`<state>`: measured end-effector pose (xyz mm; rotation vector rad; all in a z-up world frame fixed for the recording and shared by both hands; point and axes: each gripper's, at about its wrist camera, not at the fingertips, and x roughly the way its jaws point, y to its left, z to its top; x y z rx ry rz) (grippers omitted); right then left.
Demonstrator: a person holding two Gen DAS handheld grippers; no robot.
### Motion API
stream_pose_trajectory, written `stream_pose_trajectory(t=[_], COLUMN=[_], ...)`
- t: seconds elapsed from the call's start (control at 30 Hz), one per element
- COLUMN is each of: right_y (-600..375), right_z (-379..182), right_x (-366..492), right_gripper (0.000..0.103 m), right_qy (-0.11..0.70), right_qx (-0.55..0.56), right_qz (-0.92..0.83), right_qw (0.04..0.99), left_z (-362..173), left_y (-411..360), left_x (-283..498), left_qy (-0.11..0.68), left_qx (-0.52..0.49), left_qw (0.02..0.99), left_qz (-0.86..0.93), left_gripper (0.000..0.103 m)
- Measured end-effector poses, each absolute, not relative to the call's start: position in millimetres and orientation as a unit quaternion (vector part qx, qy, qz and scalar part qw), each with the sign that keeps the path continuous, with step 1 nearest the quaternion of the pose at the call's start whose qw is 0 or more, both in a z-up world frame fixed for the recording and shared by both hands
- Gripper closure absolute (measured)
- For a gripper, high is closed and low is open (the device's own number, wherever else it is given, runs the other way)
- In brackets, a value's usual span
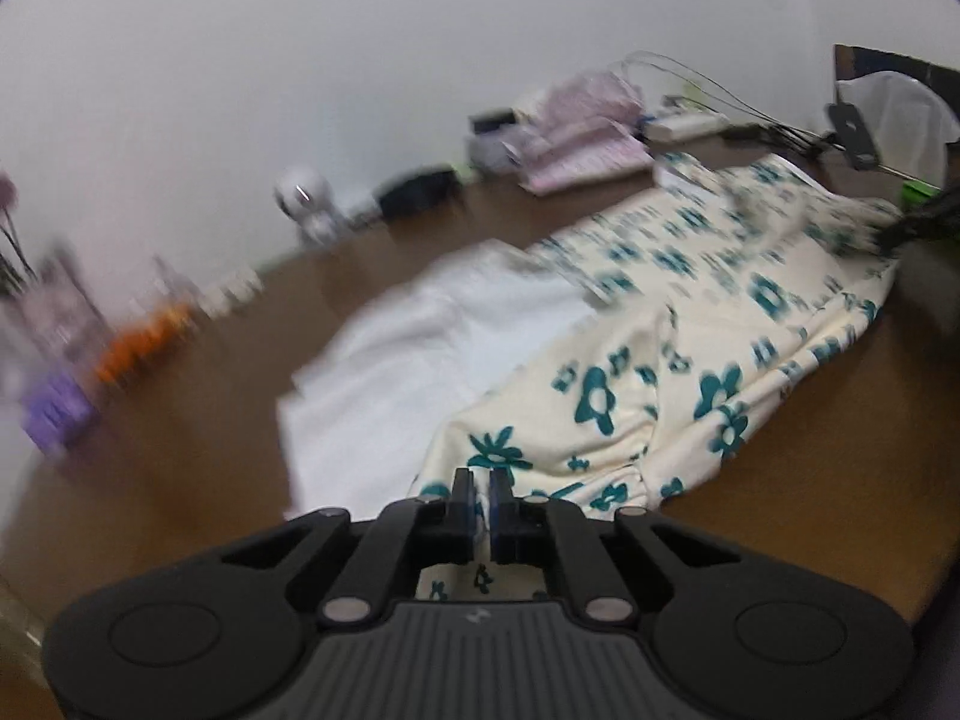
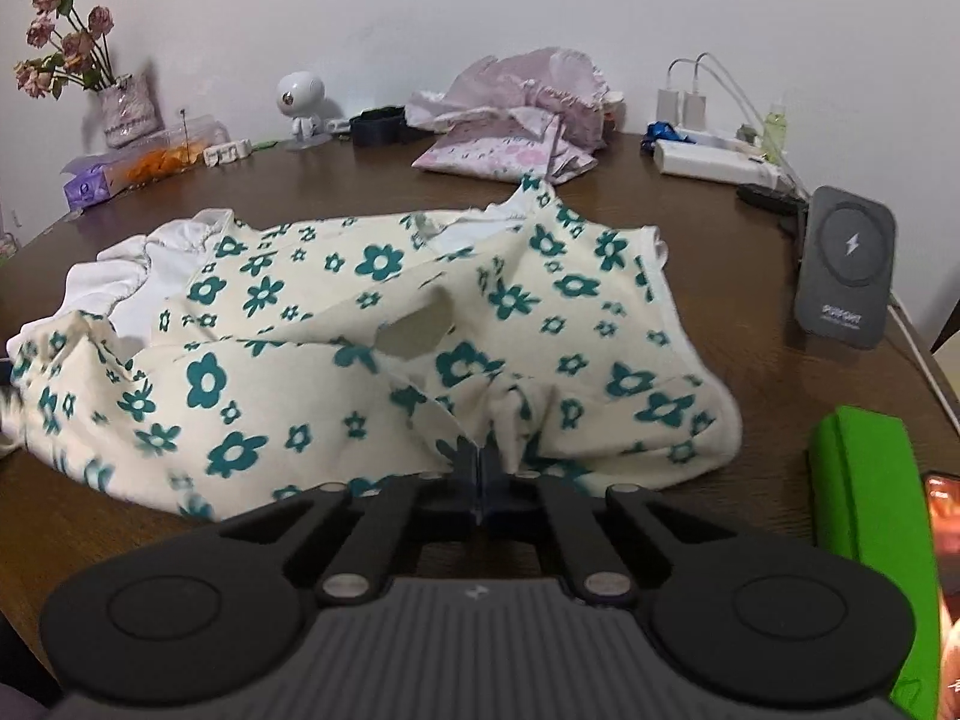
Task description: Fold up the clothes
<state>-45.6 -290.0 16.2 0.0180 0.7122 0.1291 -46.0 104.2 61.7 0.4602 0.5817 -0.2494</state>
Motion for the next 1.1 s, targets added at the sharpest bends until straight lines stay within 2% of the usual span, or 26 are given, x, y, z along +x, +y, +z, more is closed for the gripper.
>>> stream_pose_trajectory(t=[0.13,0.2,0.3,0.4,0.43,0.5,0.57,0.6,0.67,0.73,0.9,0.97,1.0,1.03,1.07,1.1], right_y=[-294,-296,-302,-309,-313,-318,-315,-309,-292,-272,-247,-244,-244,-243,-244,-244], right_z=[27,30,28,23,24,33,46,49,49,41,22,18,14,11,8,7], right_x=[-51,-55,-59,-63,-66,-73,-80,-80,-75,-67,-46,-41,-38,-34,-28,-24], right_gripper=[0.102,0.102,0.102,0.098,0.097,0.095,0.093,0.091,0.078,0.072,0.071,0.066,0.066,0.07,0.088,0.1], right_qy=[0.333,0.329,0.346,0.367,0.365,0.346,0.318,0.309,0.305,0.306,0.309,0.303,0.302,0.304,0.312,0.321], right_qx=[0.006,0.005,-0.003,-0.017,-0.013,0.001,0.014,0.022,0.027,0.017,-0.021,-0.038,-0.046,-0.051,-0.05,-0.046], right_qz=[0.06,0.056,0.055,0.038,0.035,0.057,0.097,0.12,0.159,0.173,0.155,0.155,0.161,0.168,0.177,0.185], right_qw=[0.941,0.943,0.937,0.929,0.93,0.937,0.943,0.943,0.938,0.936,0.938,0.94,0.938,0.936,0.932,0.928], left_z=[104,107,78,54,55,64,77,82,86,80,56,53,54,55,55,56], left_y=[101,97,98,114,120,127,130,129,122,110,90,87,87,86,86,86], left_x=[-61,-78,-100,-114,-118,-119,-115,-110,-91,-65,-33,-30,-29,-28,-26,-26], left_qy=[0.212,0.199,0.263,0.33,0.331,0.318,0.296,0.283,0.274,0.292,0.335,0.334,0.334,0.334,0.334,0.333], left_qx=[0.264,0.287,0.285,0.195,0.167,0.11,0.056,0.038,0.011,0.01,0.017,0.013,0.01,0.007,0.003,0.001], left_qw=[0.933,0.926,0.905,0.904,0.91,0.921,0.93,0.931,0.931,0.926,0.906,0.902,0.902,0.902,0.902,0.902], left_qz=[-0.126,-0.14,-0.174,-0.188,-0.188,-0.196,-0.211,-0.226,-0.239,-0.237,-0.259,-0.274,-0.274,-0.275,-0.275,-0.275], left_gripper=[0.1,0.099,0.097,0.094,0.093,0.076,0.053,0.048,0.039,0.039,0.041,0.062,0.086,0.097,0.097,0.099])
